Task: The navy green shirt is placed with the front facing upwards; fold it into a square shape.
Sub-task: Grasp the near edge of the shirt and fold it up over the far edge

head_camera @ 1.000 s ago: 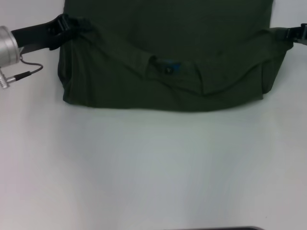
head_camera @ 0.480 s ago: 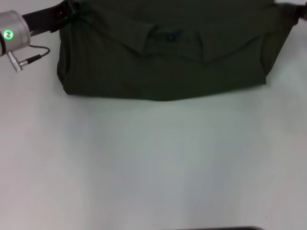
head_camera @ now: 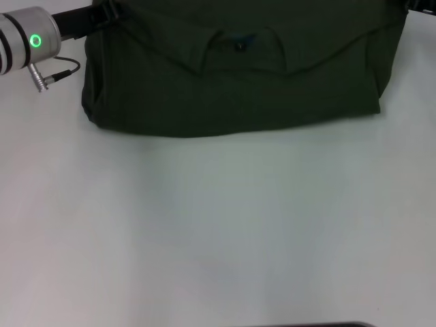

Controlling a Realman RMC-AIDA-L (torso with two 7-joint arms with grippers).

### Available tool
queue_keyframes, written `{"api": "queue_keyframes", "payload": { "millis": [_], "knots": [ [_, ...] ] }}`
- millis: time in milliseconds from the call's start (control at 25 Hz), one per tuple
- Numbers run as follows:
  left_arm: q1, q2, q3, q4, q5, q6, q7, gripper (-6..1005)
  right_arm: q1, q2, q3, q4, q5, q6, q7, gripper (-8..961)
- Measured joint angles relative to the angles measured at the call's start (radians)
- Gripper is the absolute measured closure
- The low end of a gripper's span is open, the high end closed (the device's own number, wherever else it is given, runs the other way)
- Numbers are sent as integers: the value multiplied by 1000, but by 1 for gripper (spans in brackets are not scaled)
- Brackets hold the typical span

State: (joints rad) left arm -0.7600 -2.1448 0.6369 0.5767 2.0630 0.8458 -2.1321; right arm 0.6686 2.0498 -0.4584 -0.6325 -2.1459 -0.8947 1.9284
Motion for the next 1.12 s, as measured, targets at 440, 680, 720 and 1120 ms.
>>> {"api": "queue_keyframes", "payload": {
  "millis": [440,680,720,1120],
  "knots": [
    [-42,-8,15,-7,1,-72,58,979,13,23,-60,12,0,155,0,921],
    [-75,-2,27,-49,5,-136,70,978,23,32,-94,32,0,209,0,920],
    [-75,-2,29,-50,5,-142,69,978,24,32,-102,35,0,218,0,919],
    [-74,0,30,-50,0,-154,68,976,52,31,-173,41,-5,270,10,916]
  ]
}}
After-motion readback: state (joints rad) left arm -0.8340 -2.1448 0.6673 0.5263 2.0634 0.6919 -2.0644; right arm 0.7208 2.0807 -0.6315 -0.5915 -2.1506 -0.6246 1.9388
